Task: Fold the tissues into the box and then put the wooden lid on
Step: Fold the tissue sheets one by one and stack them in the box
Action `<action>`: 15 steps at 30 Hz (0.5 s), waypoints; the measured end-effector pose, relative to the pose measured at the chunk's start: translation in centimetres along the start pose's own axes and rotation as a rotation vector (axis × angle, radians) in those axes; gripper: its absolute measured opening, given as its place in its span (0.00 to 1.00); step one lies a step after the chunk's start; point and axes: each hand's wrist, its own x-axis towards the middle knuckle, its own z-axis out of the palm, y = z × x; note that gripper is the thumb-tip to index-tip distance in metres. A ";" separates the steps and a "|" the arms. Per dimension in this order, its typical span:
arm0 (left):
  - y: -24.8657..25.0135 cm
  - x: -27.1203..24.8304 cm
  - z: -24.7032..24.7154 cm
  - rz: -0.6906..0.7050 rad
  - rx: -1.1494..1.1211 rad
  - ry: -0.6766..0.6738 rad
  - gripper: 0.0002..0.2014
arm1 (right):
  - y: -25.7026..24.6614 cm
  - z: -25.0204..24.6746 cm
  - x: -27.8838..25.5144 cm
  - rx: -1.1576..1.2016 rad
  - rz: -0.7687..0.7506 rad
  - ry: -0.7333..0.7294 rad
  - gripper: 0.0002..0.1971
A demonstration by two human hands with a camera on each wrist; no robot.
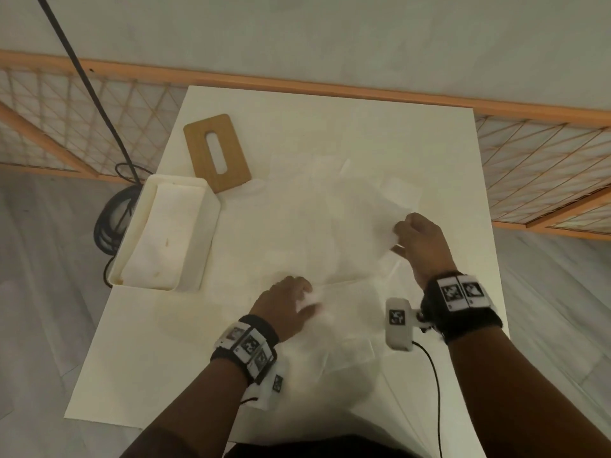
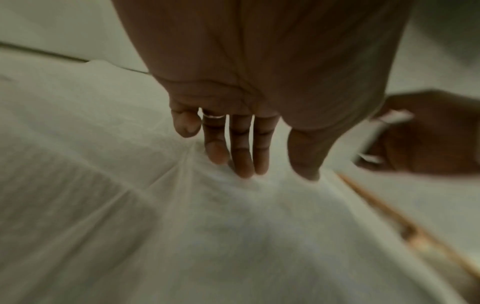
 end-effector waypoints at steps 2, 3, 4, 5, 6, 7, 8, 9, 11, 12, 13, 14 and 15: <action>0.3 0.8 -1.7 -0.127 -0.381 0.104 0.24 | -0.4 -1.3 -2.5 0.241 -0.028 -0.218 0.07; 0.9 1.1 -2.8 -0.206 -0.635 0.128 0.32 | -0.6 -1.9 -3.4 0.323 -0.022 -0.315 0.06; 1.5 1.5 -3.7 -0.283 -0.866 0.099 0.38 | -0.7 -2.6 -4.1 0.372 -0.005 -0.381 0.09; 2.1 1.8 -4.5 -0.330 -1.048 0.027 0.42 | -0.9 -3.1 -4.7 0.409 0.018 -0.442 0.12; 2.5 1.9 -5.1 -0.335 -1.164 -0.052 0.45 | -1.0 -3.5 -5.1 0.429 0.045 -0.490 0.15; 2.8 2.0 -5.4 -0.299 -1.210 -0.110 0.47 | -1.2 -4.0 -5.4 0.431 0.071 -0.524 0.17; 3.2 1.9 -5.6 -0.232 -1.214 -0.147 0.47 | -1.2 -4.3 -5.5 0.422 0.087 -0.547 0.19; 3.3 1.9 -5.3 -0.174 -1.200 -0.161 0.48 | -1.3 -4.5 -5.6 0.399 0.098 -0.569 0.20; 3.5 1.8 -5.0 -0.089 -1.174 -0.170 0.53 | -1.0 -5.1 -5.5 0.338 0.112 -0.604 0.27; 3.6 1.7 -4.8 -0.062 -1.163 -0.181 0.54 | -0.9 -5.4 -5.4 0.307 0.118 -0.615 0.31; 3.9 1.6 -4.7 -0.042 -1.152 -0.201 0.51 | -0.8 -5.5 -5.3 0.289 0.136 -0.623 0.32; 4.1 1.4 -4.6 -0.038 -1.147 -0.221 0.44 | -0.7 -5.6 -5.3 0.279 0.160 -0.628 0.30; 4.3 1.3 -4.5 -0.051 -1.141 -0.245 0.35 | -0.7 -5.5 -5.3 0.279 0.185 -0.626 0.26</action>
